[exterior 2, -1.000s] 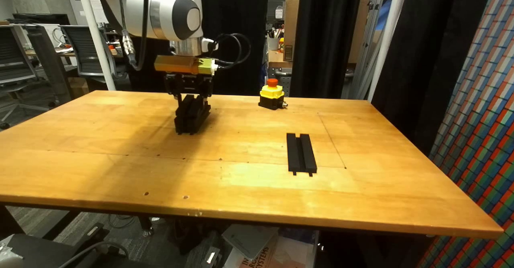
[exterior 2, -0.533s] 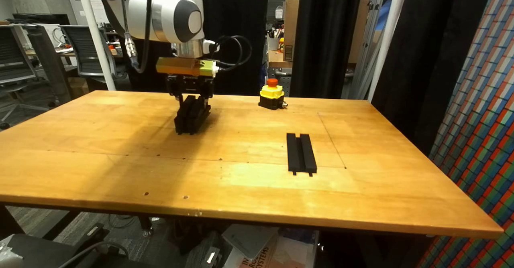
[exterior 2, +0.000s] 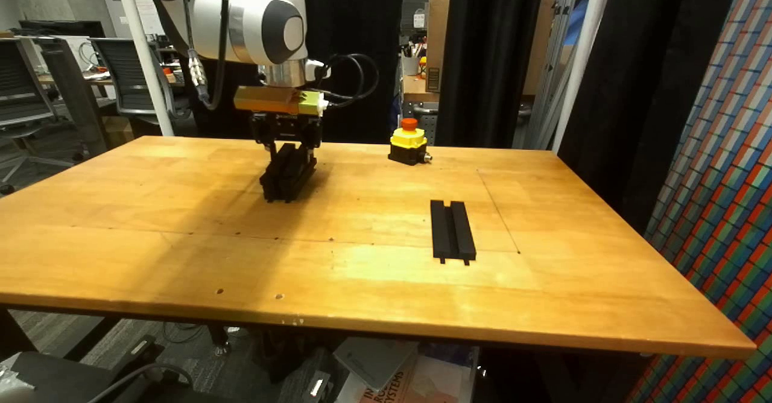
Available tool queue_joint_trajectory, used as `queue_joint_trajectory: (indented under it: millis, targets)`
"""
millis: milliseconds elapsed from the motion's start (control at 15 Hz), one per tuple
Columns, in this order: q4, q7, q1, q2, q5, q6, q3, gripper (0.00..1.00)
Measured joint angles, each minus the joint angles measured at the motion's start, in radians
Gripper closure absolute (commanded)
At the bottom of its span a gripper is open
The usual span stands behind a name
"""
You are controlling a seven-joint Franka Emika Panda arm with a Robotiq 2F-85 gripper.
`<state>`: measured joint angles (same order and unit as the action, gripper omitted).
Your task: Arrange the black objects together
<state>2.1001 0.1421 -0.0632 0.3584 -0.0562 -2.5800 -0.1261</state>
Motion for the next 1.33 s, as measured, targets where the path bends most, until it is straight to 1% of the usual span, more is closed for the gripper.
queue_joint_trajectory:
  millis: [267, 533, 800, 867, 933, 1000, 1067, 1133, 1333]
  targets:
    - [0.002, -0.066, -0.007, 0.000, 0.008, -0.008, 0.010, 0.55]
    - [0.006, -0.159, -0.030, 0.000, 0.041, -0.023, 0.038, 0.55]
    - [0.006, -0.220, -0.048, 0.000, 0.075, -0.025, 0.059, 0.55]
    - [0.006, -0.230, -0.051, 0.000, 0.081, -0.025, 0.063, 0.28]
    - [0.006, -0.239, -0.054, 0.000, 0.086, -0.025, 0.067, 0.06]
    - [0.007, -0.249, -0.057, 0.000, 0.091, -0.025, 0.070, 0.07]
    - [0.007, -0.257, -0.061, 0.000, 0.094, -0.025, 0.073, 0.05]
    - [0.009, -0.266, -0.064, 0.000, 0.098, -0.025, 0.077, 0.00]
    - [0.012, -0.294, -0.075, 0.000, 0.124, -0.025, 0.086, 0.00]
